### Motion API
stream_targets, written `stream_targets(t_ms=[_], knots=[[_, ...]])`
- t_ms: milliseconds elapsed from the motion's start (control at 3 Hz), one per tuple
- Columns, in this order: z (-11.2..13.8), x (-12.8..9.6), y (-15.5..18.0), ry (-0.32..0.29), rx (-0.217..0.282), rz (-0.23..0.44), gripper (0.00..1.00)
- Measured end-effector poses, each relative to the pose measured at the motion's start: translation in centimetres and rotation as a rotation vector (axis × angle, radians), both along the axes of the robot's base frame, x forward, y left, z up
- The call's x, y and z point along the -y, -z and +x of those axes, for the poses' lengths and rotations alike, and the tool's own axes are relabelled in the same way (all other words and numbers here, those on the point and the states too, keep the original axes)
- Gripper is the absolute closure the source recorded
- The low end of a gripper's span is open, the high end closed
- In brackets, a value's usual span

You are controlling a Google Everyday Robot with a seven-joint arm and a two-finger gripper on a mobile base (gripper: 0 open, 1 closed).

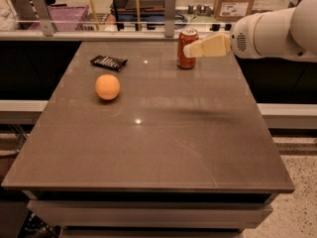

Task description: Knock coke can over

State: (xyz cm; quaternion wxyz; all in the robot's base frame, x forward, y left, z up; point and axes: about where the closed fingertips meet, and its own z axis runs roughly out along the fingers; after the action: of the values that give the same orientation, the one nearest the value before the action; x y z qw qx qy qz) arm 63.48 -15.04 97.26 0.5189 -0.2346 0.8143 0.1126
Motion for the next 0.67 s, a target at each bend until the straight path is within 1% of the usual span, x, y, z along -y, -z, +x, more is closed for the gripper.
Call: stream_targets(t_ms=[333,667], knots=[[2.6,0.0,1.2,0.000,0.001,0.038,0.00],[5.3,0.1,1.9,0.000,0.027,0.080,0.00]])
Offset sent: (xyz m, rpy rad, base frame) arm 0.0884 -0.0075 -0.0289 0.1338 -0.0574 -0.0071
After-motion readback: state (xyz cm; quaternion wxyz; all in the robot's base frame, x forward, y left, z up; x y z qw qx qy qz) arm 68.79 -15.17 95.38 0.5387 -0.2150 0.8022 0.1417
